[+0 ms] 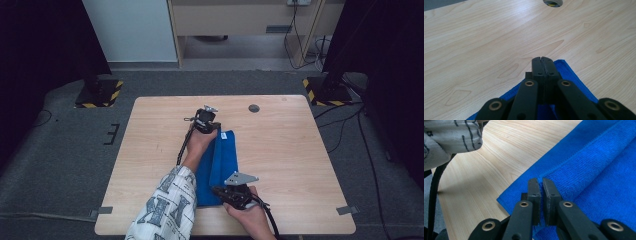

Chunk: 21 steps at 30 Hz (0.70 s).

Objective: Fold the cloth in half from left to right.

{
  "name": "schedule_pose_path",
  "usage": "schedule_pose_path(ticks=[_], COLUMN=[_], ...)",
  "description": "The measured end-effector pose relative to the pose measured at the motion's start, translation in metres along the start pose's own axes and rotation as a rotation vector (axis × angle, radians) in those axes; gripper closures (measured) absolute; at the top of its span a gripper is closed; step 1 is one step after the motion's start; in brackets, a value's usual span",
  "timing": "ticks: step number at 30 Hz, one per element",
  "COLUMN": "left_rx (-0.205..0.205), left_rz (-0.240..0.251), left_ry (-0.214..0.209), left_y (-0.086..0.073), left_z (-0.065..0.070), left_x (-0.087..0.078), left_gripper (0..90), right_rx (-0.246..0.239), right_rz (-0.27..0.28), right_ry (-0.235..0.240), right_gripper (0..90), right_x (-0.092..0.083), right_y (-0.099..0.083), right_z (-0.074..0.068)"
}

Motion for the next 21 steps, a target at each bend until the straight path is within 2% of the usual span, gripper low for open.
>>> schedule_pose_path(ticks=[5, 8, 10, 15, 21], left_rx=[0.004, -0.017, -0.027, -0.014, -0.022], left_rz=[-0.013, -0.011, -0.01, -0.01, -0.014], left_ry=[0.001, 0.0, -0.014, -0.008, -0.021], left_y=[0.001, 0.001, 0.001, 0.002, 0.004], left_z=[0.002, 0.0, 0.001, 0.007, 0.013], left_x=[0.007, 0.011, 0.013, 0.013, 0.017], left_gripper=[89.5, 89.5, 89.5, 89.5, 89.4], right_rx=[0.017, 0.03, 0.035, 0.035, 0.037], right_rz=[-0.002, -0.001, 0.001, 0.009, 0.015], right_ry=[-0.002, -0.008, -0.006, -0.003, -0.006], right_gripper=[85.6, 85.2, 85.0, 85.1, 85.1], right_x=[-0.002, -0.005, -0.006, -0.01, -0.016], right_y=[-0.006, -0.007, -0.007, -0.008, -0.008], right_z=[0.006, 0.01, 0.014, 0.012, 0.014])
Point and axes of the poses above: each handheld gripper's, and its own axes: x roughly forward along the jaws, y roughly out of its top, z roughly to its right, the point moved 6 cm from there along x, roughly forward along the jaws, and after that the axes turned 15 degrees about -z, right-handed, at the moved point
